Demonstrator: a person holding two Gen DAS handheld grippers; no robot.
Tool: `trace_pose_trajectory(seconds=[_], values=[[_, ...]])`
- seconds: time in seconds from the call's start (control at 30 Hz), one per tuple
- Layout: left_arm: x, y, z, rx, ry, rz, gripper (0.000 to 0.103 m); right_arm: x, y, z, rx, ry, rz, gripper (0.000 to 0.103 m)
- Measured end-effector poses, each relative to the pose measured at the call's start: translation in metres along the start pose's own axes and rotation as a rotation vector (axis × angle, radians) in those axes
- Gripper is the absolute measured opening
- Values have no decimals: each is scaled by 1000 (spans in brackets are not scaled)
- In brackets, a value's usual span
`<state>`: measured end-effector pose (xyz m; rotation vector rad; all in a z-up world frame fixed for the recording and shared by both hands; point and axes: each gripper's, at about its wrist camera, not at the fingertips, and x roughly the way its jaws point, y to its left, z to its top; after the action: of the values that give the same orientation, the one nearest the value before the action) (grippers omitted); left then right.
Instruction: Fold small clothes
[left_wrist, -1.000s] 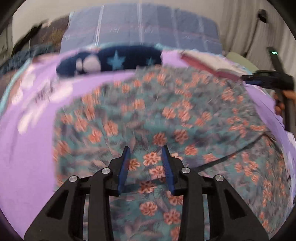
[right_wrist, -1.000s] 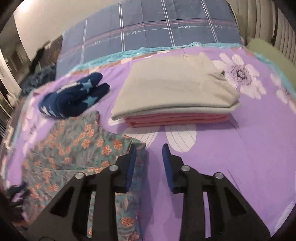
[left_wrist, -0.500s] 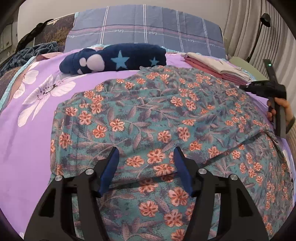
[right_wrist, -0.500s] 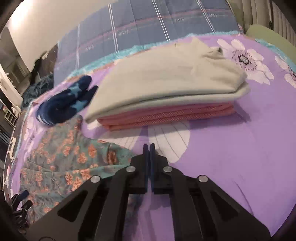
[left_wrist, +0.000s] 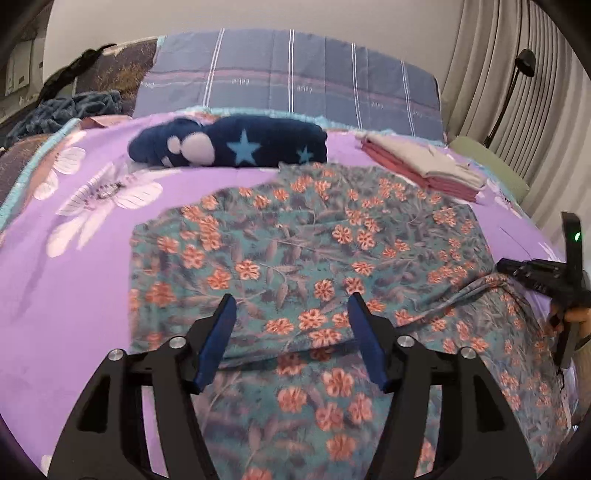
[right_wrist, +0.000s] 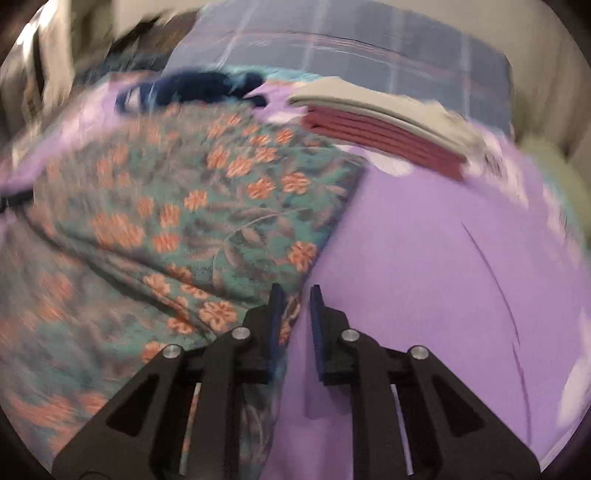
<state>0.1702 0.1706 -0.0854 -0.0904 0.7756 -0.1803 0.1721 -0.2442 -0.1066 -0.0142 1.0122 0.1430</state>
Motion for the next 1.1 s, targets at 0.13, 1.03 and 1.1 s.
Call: trace_pose_trajectory(seconds=[0.13,1.03,1.1], values=[[10,5,-27,42,104,62,73,-34,28,-15,-75,-63,109,19],[63,153,68,-394,-116,-200,2,-21,43,-69,-74,2,177,71],[69,152,66,-333,-79,-85,2,-21,43,-70,-74,1,176,72]])
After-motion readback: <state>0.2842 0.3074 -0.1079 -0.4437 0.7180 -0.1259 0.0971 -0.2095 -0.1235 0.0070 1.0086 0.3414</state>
